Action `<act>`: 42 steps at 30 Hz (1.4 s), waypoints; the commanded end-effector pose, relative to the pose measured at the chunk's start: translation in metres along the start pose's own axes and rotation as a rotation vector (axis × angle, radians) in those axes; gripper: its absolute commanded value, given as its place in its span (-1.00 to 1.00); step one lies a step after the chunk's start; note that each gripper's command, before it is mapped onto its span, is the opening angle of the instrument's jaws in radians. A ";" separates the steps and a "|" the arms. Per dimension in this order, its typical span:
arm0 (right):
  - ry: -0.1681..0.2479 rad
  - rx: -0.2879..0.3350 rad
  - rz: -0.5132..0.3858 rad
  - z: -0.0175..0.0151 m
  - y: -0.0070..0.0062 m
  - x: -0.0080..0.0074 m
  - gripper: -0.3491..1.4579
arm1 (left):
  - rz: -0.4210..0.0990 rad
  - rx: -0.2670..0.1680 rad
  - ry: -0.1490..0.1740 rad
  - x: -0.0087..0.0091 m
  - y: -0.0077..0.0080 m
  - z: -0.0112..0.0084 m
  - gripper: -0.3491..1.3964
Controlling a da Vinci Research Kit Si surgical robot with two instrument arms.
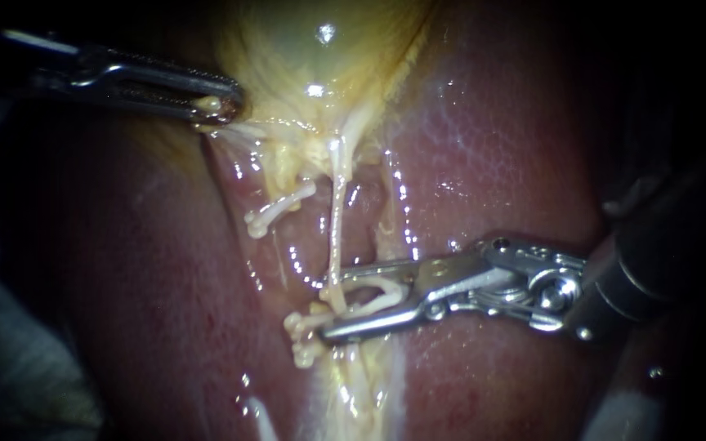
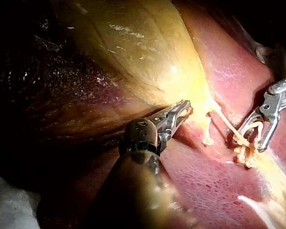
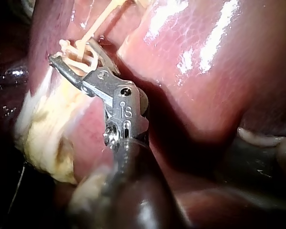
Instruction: Clipping first clip right tube
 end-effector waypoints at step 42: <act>-0.115 -0.034 0.045 -0.0039 0.0023 -0.0022 -0.09 | 0.000 0.000 0.000 0.0000 0.0000 -0.0001 -1.00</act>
